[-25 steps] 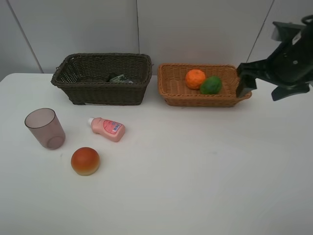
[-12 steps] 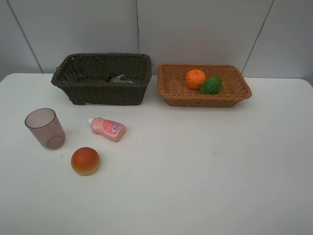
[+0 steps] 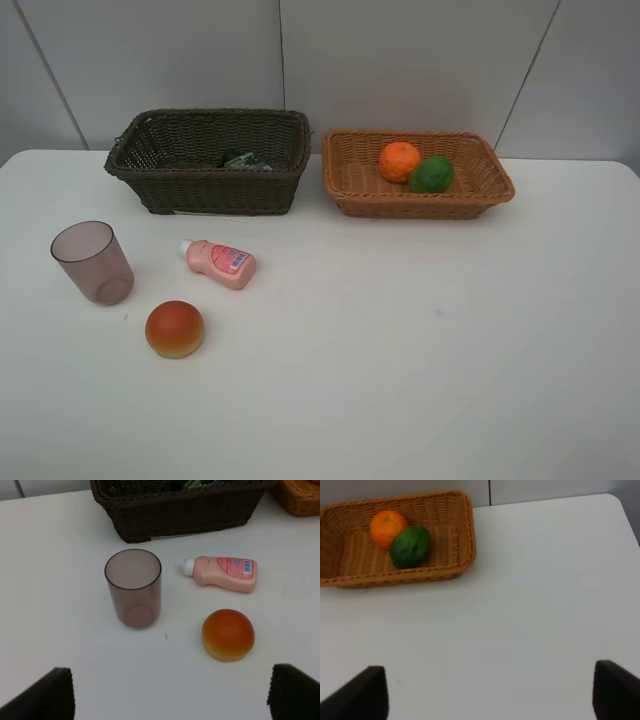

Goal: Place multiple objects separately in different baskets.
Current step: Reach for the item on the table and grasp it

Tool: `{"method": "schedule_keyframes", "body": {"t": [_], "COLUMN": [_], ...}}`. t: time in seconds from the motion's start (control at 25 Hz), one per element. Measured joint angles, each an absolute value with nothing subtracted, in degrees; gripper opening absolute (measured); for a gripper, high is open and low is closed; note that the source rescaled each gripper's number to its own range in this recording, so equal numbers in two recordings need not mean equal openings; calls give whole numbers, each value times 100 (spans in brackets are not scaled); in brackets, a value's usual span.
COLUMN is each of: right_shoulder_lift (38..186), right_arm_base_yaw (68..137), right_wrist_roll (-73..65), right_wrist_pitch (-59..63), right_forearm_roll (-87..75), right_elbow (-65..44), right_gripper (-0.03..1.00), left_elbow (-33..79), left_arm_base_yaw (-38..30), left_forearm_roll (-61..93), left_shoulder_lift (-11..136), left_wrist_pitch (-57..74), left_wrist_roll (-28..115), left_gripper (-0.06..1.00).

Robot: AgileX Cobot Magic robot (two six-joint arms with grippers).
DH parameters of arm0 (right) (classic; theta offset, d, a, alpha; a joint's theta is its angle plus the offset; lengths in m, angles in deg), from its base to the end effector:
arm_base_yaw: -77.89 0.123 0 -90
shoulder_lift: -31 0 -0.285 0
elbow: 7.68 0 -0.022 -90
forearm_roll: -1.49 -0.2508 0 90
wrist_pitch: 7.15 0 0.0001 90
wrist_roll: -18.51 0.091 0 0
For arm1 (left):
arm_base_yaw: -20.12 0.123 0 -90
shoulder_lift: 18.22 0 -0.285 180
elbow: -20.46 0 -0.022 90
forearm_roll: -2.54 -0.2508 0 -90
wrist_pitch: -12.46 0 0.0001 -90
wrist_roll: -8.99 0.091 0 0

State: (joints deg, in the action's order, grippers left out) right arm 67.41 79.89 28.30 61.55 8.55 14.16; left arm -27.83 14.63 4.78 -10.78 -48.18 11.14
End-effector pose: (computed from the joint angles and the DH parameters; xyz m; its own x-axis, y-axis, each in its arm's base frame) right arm 0.0450 -0.0089 0.3886 -0.5868 0.1043 -0.8030 0.1317 0.9908 0.0325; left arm -0.0065 -0.0025 0.2788 -0.4395 0.0607 -0.8962 0.1341 0.9910 0.0013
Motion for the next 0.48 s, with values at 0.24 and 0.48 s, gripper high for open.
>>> {"method": "schedule_keyframes", "body": {"t": [0.24,0.48], "right_shoulder_lift": [5976,5420], "right_arm_base_yaw": [7989,7989], "right_wrist_roll": [2830,2716], "right_wrist_pitch": [6274,6274], "right_forearm_roll": [734,785], "right_elbow": [1434,1611], "right_gripper": [63,63], "left_elbow": [-2783,-2783], "left_arm_base_yaw": [1463,1463], "left_forearm_roll": [478,478], "left_shoulder_lift": [-1078,-1078], "left_wrist_pitch": [-4818,-4818], "left_wrist_roll": [1114,1114], "left_gripper": [100,100]}}
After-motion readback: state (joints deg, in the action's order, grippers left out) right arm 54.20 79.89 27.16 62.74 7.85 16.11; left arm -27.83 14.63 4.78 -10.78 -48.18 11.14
